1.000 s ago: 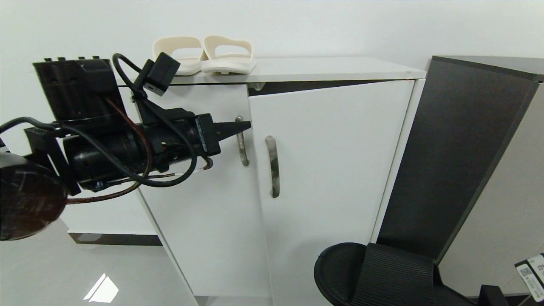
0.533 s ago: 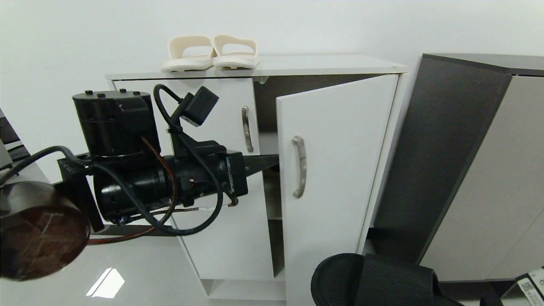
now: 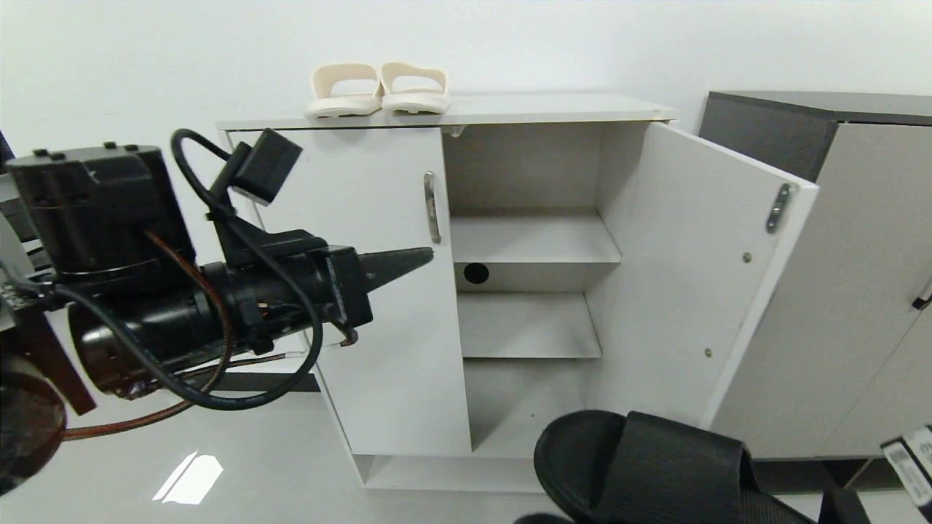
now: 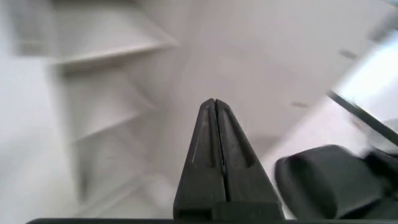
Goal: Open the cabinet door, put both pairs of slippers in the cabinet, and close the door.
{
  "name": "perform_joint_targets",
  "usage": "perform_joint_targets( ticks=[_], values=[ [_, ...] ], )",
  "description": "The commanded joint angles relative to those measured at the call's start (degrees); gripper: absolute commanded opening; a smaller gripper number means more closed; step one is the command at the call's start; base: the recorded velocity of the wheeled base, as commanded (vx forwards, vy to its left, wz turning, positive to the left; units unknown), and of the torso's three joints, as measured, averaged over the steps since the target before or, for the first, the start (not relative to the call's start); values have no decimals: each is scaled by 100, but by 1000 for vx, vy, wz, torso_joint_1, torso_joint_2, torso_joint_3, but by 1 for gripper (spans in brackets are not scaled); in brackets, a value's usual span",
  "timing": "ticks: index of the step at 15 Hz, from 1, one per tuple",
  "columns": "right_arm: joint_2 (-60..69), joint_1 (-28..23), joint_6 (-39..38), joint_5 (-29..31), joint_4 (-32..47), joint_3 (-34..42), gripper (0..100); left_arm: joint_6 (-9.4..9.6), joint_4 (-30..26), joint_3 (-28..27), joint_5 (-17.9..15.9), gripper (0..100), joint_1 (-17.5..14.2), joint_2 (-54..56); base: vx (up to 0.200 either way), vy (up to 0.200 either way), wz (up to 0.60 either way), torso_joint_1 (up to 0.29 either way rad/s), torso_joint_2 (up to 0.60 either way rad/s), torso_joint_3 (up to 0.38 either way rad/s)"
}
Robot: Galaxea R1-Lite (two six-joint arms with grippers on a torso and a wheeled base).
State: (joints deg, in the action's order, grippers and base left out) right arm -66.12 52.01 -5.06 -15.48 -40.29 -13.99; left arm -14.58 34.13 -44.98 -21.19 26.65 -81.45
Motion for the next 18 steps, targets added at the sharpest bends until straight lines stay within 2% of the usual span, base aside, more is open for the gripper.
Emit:
perform_joint_targets(
  ticks=[1,2,3,4,5,6,7,8,9,11,12,13,14,16,17,18],
  values=[
    [-533,20,-320,696,4,-499,0,271,-21,473,844,0,-186,683,0,0,0,0,0,0],
    [-850,20,-355,1311,-5,-675,0,772,-12,860,1864,0,-186,964,0,0,0,0,0,0],
    [-973,11,-355,1522,-14,-727,0,931,-3,1053,2303,0,-186,1087,0,0,0,0,0,0],
    [-1254,3,-435,2014,-23,-842,0,1098,6,1668,3569,0,-186,1702,0,0,0,0,0,0],
    [-1333,-6,-452,2234,-23,-859,0,1142,-12,1958,3947,0,-186,2045,0,0,0,0,0,0],
    [-1430,-6,-452,2524,-23,-868,0,1159,-65,2468,4404,0,-459,2643,0,0,0,0,0,0],
    [-1447,-6,-452,2612,-14,-842,0,1150,-197,2802,4439,0,-1083,3091,0,0,0,0,0,0],
    [-1447,-6,-452,2629,-14,-842,0,1142,-311,3048,4439,0,-1549,3416,0,0,0,0,0,0],
    [-1456,-6,-452,2629,-14,-824,0,1142,-548,3496,4430,0,-2357,4110,0,0,0,0,0,0],
    [-1456,-6,-452,2629,-14,-815,0,1159,-891,4024,4404,0,-2955,4980,0,0,0,0,0,0],
    [-1456,-6,-452,2629,-14,-789,0,1159,-1304,4349,4158,0,-2981,5851,0,0,0,0,0,0],
    [-1447,-6,-452,2629,-14,-780,0,1159,-1735,4446,4017,0,-2981,6369,0,0,0,0,0,0],
    [-1447,-6,-452,2629,-14,-780,0,1168,-1928,4463,4000,0,-2981,6615,0,0,0,0,0,0],
    [-1456,-6,-452,2629,-14,-763,0,1265,-3194,4490,3850,0,-2964,7784,0,0,0,0,0,0],
    [-1465,-6,-452,2620,-23,-754,0,1221,-3282,4472,3833,0,-2823,7819,0,0,0,0,0,0],
    [-1465,-6,-452,2620,-23,-745,0,1282,-3273,4472,3683,0,-2638,8057,0,0,0,0,0,0]
  ],
)
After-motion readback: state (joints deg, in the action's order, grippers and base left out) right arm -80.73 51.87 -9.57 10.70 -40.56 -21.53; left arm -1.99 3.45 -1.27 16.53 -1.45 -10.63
